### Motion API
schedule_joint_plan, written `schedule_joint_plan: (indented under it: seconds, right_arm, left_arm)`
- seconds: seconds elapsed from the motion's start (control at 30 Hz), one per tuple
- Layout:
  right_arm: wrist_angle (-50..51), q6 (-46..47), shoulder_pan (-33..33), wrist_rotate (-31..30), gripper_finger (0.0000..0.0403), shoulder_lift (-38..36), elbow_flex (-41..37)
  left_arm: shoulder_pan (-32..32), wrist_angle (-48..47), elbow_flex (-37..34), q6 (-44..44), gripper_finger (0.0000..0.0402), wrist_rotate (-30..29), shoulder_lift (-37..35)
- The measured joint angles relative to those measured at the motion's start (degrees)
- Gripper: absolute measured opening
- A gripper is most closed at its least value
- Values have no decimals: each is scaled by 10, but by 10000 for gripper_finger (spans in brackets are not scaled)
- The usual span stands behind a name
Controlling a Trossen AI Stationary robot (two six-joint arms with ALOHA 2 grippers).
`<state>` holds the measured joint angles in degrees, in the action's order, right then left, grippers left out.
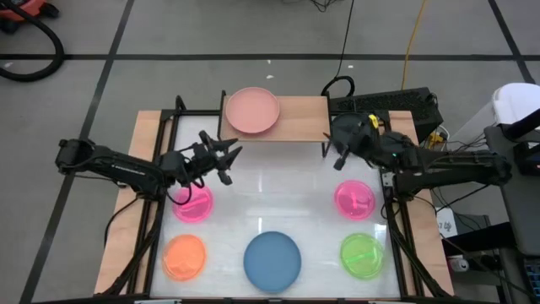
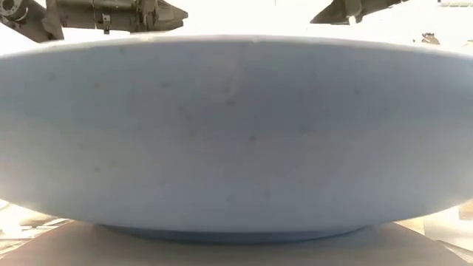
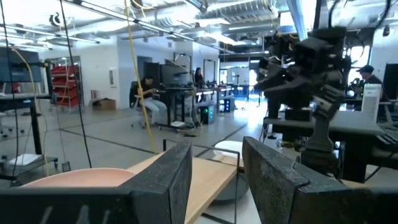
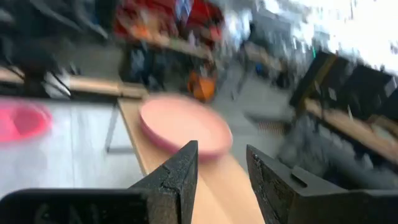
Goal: Place and stack plates onto a shelf
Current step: Stack the black plate on the brown plate on the shelf
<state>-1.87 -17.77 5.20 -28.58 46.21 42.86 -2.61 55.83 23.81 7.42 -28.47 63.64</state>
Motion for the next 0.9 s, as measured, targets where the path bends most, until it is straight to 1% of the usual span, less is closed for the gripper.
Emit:
schedule_joint_plan:
  seconds: [0.1, 0.17, 0.27, 0.33, 0.43, 0.67, 0.77, 0.9]
  right_arm:
    - [121, 66, 17, -1, 118, 30, 48]
    - [183, 107, 20, 3, 118, 46, 61]
    - [240, 139, 18, 22, 118, 58, 58]
    - [260, 165, 18, 33, 118, 62, 50]
    - [270, 202, 18, 32, 118, 63, 25]
    - [240, 226, 25, 32, 118, 63, -52]
    - [233, 256, 43, 32, 118, 63, -87]
    - [178, 273, 72, 41, 118, 63, -138]
  left_arm:
    - [3, 1, 0, 8, 147, 0, 0]
    - [4, 14, 0, 21, 147, 0, 0]
    - [12, 16, 0, 46, 147, 0, 0]
    - [22, 15, 0, 59, 147, 0, 0]
    - [41, 13, 0, 69, 147, 0, 4]
    - [66, 12, 0, 21, 147, 0, 24]
    - [66, 12, 0, 14, 147, 0, 27]
    - [66, 12, 0, 14, 147, 0, 27]
